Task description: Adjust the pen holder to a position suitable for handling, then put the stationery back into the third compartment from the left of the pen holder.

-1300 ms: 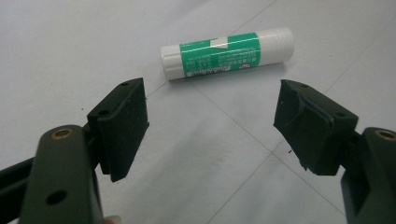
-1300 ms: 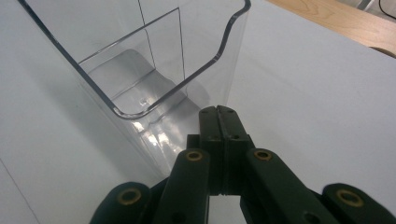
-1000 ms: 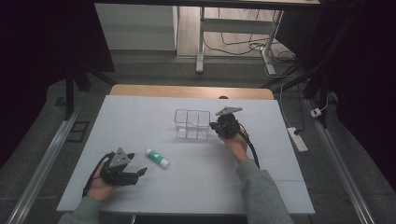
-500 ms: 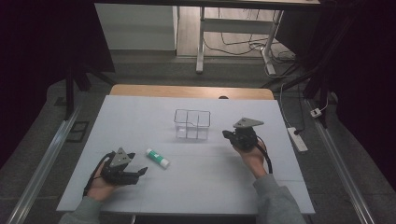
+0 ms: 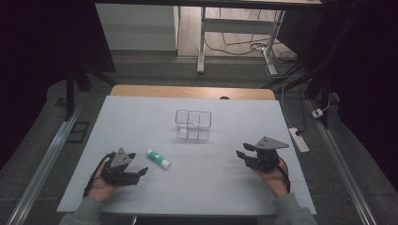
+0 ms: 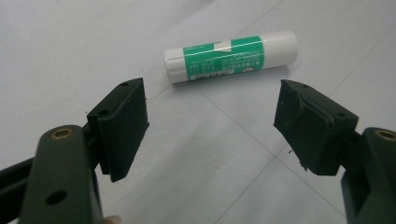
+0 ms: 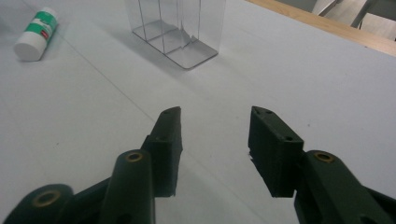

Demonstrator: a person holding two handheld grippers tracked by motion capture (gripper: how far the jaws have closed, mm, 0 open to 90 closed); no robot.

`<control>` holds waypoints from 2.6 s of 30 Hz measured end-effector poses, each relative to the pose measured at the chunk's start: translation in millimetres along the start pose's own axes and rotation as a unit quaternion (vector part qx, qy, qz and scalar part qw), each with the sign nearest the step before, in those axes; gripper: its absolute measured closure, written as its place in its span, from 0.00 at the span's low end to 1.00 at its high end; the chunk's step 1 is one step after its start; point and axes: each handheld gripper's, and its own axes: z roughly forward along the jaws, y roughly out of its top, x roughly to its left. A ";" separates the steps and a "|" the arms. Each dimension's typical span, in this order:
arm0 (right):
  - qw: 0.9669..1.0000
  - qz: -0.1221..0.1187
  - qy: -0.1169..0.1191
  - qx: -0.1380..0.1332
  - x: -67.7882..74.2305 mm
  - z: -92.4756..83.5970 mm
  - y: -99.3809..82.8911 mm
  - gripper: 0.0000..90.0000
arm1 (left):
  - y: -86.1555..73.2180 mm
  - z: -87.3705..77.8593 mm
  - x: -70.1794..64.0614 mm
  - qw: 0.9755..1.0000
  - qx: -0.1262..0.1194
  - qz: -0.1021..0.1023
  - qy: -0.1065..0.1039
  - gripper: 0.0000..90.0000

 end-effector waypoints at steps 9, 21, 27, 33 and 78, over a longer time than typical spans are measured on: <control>1.000 0.003 0.020 -0.014 1.1 -26.6 -20.2 0.46 | 1.2 0.3 -1.0 1.000 0.000 0.003 -0.002 0.28; 1.000 -0.005 0.025 -0.010 2.5 -25.0 -28.1 0.43 | 2.1 -0.2 -0.4 1.000 -0.006 0.000 -0.010 0.28; 1.000 -0.013 0.024 0.000 4.3 -22.9 -29.3 0.43 | 3.4 -2.2 -2.0 1.000 -0.002 0.011 -0.005 0.28; 1.000 -0.014 0.024 0.003 3.5 -22.1 -29.9 0.43 | 8.9 -4.7 -3.4 1.000 -0.002 0.028 -0.013 0.29; 0.999 -0.003 0.039 0.007 1.8 -18.6 -34.0 0.42 | 82.5 28.9 -2.7 0.972 0.069 0.188 -0.126 0.29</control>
